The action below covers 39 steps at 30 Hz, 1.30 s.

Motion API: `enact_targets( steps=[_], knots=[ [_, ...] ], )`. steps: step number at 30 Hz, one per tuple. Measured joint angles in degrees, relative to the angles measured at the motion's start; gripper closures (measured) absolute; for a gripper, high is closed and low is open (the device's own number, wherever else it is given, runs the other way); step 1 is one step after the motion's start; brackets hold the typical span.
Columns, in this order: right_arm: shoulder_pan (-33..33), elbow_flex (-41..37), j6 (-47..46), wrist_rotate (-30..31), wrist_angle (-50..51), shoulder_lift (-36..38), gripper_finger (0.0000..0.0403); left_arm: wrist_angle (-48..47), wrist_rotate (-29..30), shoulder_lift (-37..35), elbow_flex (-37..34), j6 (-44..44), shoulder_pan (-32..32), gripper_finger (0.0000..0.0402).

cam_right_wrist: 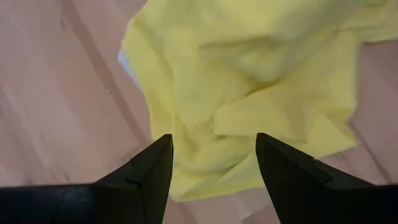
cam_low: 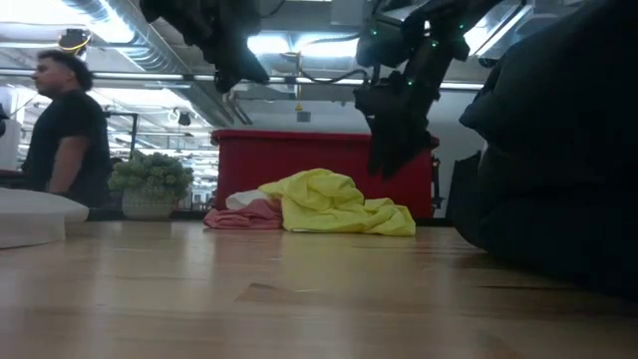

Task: Fold laundry
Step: Fold the yellow shirt

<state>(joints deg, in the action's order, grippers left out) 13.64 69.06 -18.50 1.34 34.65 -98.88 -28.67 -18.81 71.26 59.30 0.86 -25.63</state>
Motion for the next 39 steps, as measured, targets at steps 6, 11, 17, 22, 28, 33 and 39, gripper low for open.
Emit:
enact_targets(
  steps=[6,11,17,22,28,33,39],
  knots=[
    [-1.7,0.0,2.5,1.9,0.2,-4.5,0.0183,2.5,0.0,0.0,-4.1,1.3,0.0,0.0401],
    [-1.6,0.0,3.8,2.1,-0.7,-8.1,0.0183,3.0,0.0,0.0,-4.8,1.1,0.0,0.0402],
    [-1.7,0.0,0.6,1.5,-0.8,-11.0,0.022,4.0,0.0,0.0,-4.8,0.8,0.0,0.0402],
    [-1.6,0.0,-1.2,-5.3,-2.2,-10.3,0.0375,4.3,0.0,0.0,-4.8,0.6,0.0,0.0402],
    [-1.7,6.8,-1.9,-8.5,1.4,-4.3,0.0397,6.5,0.0,0.0,-3.7,0.6,0.0,0.0402],
    [-1.6,18.7,0.3,-8.4,5.2,-0.7,0.04,10.9,-0.3,-0.8,-1.4,0.6,0.0,0.0402],
    [-1.5,35.0,3.8,-6.3,9.0,-0.7,0.0401,20.5,-0.5,-4.2,0.3,0.6,0.0,0.0401]
  ],
)
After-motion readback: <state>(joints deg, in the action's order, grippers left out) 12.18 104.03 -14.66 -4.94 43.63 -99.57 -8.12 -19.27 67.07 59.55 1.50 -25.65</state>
